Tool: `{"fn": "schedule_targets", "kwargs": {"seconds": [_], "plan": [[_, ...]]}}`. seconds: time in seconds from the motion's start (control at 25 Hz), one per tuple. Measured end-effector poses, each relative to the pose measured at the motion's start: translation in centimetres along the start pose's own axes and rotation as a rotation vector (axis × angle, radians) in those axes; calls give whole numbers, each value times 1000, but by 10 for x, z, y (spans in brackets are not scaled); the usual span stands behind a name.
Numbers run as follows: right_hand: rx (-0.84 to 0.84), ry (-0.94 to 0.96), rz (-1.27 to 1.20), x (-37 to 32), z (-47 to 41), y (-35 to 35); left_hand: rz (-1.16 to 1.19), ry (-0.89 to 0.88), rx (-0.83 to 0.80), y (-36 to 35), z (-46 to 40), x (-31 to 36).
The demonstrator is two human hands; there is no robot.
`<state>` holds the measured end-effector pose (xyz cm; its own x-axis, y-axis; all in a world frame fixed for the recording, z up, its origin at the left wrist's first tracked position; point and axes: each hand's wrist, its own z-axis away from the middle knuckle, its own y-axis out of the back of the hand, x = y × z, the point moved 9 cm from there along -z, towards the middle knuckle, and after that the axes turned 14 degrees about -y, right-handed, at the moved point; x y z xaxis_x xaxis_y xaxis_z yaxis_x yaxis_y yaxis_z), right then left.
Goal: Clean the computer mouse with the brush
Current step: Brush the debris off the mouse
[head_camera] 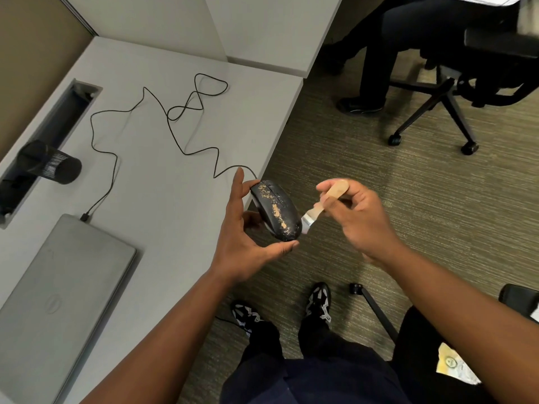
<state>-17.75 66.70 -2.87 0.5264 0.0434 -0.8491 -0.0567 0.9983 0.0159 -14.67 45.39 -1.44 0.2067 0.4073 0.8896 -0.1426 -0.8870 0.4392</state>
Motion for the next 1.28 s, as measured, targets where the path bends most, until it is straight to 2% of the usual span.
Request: {"fn": "schedule_targets", "kwargs": {"seconds": [0.12, 0.28, 0.4, 0.6, 0.72, 0.84, 0.96, 1.28], "plan": [[21, -27, -257, -18, 3, 24, -9, 18, 33, 4, 2, 0], [-91, -117, -517, -26, 8, 21, -39, 27, 64, 6, 4, 1], [-104, -223, -554, -15, 5, 12, -18, 22, 89, 8, 5, 4], [-26, -358, -546, 13, -6, 16, 26, 62, 113, 10, 8, 2], [-15, -279, -540, 10, -10, 23, 44, 63, 108, 10, 8, 4], [-87, -88, -531, -17, -11, 18, 70, 58, 104, 10, 8, 7], [-126, 71, -409, -40, -11, 8, 81, 40, 92, 9, 6, 10], [-184, 176, -269, -47, -1, 5, 92, 46, 123, 12, 3, 6]]}}
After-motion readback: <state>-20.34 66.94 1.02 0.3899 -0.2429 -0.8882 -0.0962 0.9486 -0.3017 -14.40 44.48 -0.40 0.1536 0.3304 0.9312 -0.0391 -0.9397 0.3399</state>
